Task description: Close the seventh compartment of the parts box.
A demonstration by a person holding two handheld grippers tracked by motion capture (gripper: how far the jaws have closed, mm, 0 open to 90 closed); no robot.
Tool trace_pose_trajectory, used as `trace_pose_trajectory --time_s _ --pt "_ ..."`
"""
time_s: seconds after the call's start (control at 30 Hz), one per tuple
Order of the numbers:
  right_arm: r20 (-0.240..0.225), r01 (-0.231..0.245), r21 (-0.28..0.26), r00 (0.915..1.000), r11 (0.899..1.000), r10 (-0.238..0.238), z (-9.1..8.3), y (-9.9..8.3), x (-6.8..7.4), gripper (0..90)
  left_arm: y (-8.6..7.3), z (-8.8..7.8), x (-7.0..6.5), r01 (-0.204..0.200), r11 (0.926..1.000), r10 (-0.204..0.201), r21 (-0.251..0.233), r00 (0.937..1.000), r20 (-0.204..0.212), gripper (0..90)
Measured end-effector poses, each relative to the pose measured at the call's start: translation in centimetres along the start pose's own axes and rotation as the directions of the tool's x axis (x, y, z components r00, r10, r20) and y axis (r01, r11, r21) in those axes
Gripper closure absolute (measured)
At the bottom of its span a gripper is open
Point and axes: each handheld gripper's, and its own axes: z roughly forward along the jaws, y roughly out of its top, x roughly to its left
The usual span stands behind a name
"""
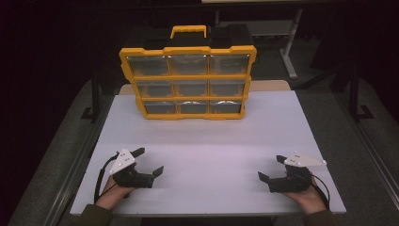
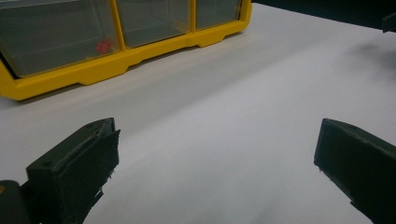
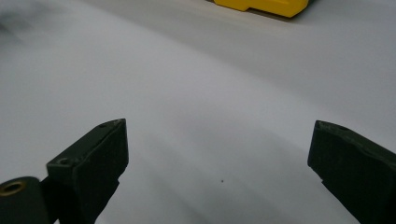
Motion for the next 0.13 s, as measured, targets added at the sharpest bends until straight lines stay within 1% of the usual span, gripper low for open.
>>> trace_pose_trajectory --time_s 0.03,0.07,0.1,0.13 --pt "0.001 -0.001 0.000 1.0000 1.000 0.001 0.02 0.01 0.01 4.0 -0.05 0.07 -0.14 0.017 0.9998 -0.017 -0.004 0.9998 -0.001 0.0" --pt "0.001 0.003 -0.003 1.0000 1.000 -0.003 0.03 0.02 0.02 3.5 -0.04 0.11 -0.08 0.009 1.0000 -0.009 -0.004 1.0000 0.001 0.0" --pt "0.000 0.002 -0.003 1.0000 1.000 -0.002 0.03 0.03 0.05 3.0 -0.06 0.12 -0.16 0.016 0.9999 -0.016 0.001 0.9999 0.000 0.0" --pt "-0.001 0.004 -0.003 1.0000 1.000 -0.004 0.03 0.05 0.07 2.9 -0.05 0.10 -0.16 0.009 0.9999 -0.009 0.014 1.0000 0.003 0.0"
